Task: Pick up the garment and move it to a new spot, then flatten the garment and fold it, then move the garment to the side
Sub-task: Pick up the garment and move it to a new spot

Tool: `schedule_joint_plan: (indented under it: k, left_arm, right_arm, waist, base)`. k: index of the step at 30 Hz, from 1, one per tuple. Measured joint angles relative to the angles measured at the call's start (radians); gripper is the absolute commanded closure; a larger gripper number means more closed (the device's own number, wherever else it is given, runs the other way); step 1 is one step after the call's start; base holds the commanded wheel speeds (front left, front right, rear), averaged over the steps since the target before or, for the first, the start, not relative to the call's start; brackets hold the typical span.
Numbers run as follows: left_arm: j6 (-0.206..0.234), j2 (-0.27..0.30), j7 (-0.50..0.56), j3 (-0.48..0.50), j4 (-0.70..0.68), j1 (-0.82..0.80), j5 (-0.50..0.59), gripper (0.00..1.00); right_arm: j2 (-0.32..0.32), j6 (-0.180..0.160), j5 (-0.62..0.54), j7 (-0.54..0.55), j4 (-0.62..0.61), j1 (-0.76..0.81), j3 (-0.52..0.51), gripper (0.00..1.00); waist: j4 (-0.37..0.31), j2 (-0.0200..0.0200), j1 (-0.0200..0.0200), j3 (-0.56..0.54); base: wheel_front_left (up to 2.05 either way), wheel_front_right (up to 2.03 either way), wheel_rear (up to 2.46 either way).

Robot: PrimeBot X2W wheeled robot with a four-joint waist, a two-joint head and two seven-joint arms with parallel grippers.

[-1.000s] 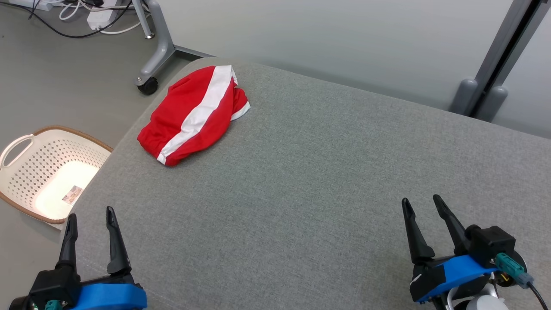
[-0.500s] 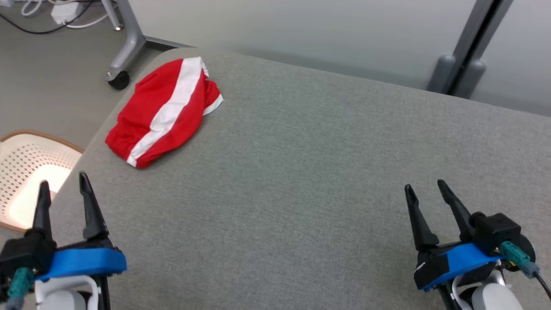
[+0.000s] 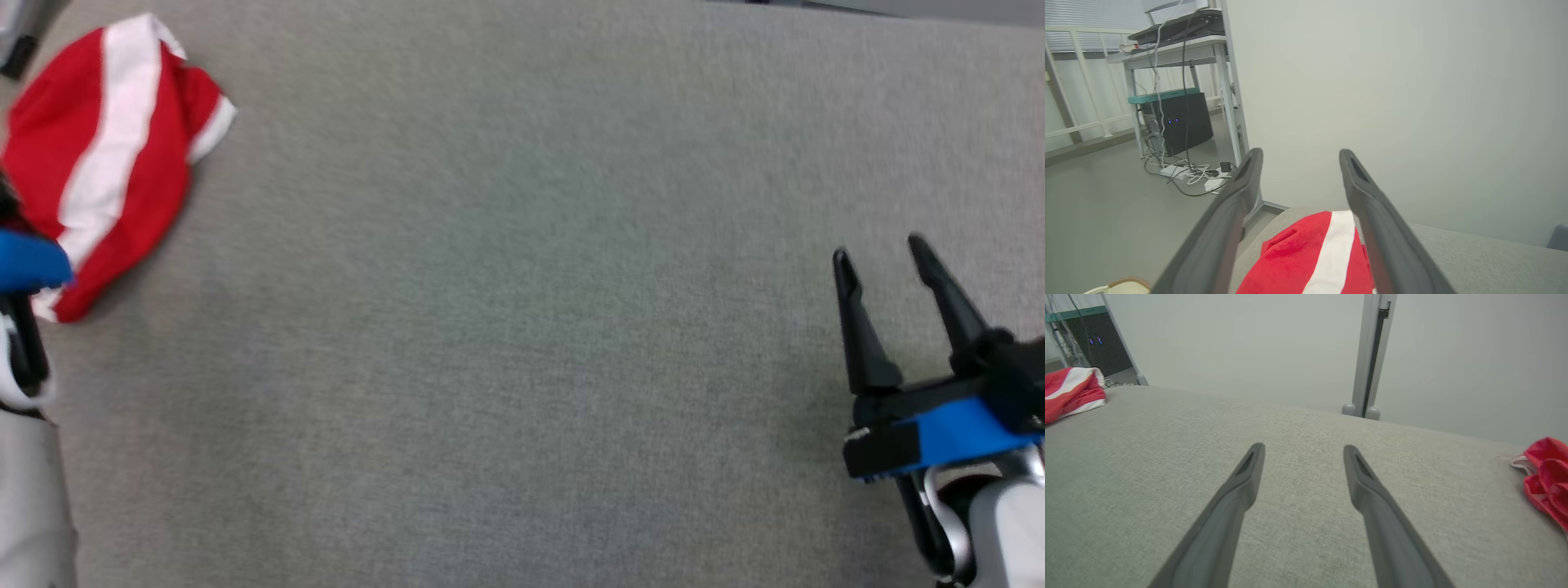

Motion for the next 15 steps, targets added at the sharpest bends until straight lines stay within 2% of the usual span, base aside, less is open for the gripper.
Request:
schedule_joint_plan:
  k: [6, 15]
  left_arm:
    - [-0.016, 0.063, 0.046, 0.004, 0.132, -0.172, -0.026, 0.00]
    - [-0.037, 0.101, 0.201, -0.013, 0.402, -0.334, -0.068, 0.00]
  right_arm:
    - [-0.012, 0.000, -0.012, 0.028, -0.098, -0.012, -0.038, 0.00]
    - [-0.026, 0.000, -0.016, 0.049, -0.167, -0.032, -0.060, 0.00]
  waist:
    - [-0.045, 0.0000, 0.0000, 0.108]
    - [-0.063, 0.0000, 0.0000, 0.200]
  base:
    - [0.00, 0.00, 0.00]
    - [0.00, 0.00, 0.00]
